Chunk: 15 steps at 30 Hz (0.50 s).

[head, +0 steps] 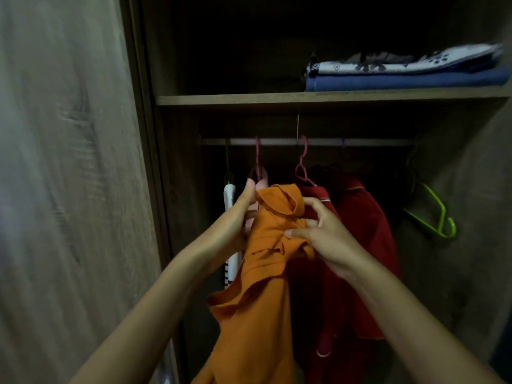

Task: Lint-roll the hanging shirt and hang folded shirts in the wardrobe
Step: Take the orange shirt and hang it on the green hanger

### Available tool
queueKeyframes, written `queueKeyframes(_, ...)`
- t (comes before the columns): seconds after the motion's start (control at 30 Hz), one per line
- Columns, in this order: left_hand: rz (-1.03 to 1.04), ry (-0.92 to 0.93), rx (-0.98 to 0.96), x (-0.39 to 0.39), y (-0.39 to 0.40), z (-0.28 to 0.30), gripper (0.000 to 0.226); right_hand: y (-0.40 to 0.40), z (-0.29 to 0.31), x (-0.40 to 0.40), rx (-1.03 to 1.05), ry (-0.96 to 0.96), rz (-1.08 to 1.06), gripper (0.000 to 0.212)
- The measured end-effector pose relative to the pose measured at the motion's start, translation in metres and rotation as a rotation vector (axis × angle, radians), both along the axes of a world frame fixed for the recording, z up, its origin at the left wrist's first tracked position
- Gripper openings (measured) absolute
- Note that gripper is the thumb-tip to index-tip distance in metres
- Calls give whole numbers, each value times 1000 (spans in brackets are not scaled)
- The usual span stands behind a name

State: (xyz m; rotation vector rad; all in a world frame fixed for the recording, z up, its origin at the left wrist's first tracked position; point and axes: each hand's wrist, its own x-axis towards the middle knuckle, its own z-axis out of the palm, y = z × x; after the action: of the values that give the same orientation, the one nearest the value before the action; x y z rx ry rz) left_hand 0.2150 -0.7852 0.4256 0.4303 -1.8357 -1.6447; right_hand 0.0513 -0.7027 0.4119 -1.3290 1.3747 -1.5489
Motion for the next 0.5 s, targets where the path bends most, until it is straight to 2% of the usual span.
queueKeyframes(0.03, 63, 0, -44, 5, -4, -2, 53, 0, -1, 0, 7, -66, 6, 55)
queueKeyframes(0.1, 84, -154, -379, 13, 1, -2, 57, -3, -3, 2, 16, -174, -2, 47)
queueKeyframes(0.17, 88, -334, -729, 16, 14, -12, 87, -8, -2, 4, 16, -315, -6, 36)
queueKeyframes(0.2, 104, -399, -855, 18, 19, -19, 92, -10, 1, 5, 16, -392, -2, 31)
queueKeyframes(0.27, 247, -372, -1068, 7, 22, -27, 78, -13, 9, 4, 33, -456, 26, 26)
queueKeyframes(0.3, 309, -320, -1135, 4, 22, -27, 65, -14, 11, 4, 50, -425, 40, 24)
queueKeyframes(0.37, 366, -260, -1145, -1, 12, -21, 43, -16, 11, 5, 98, -331, 65, 22)
queueKeyframes(0.5, 170, -240, -1086, -8, 13, -20, 20, -13, 1, -1, 177, -267, 83, 23)
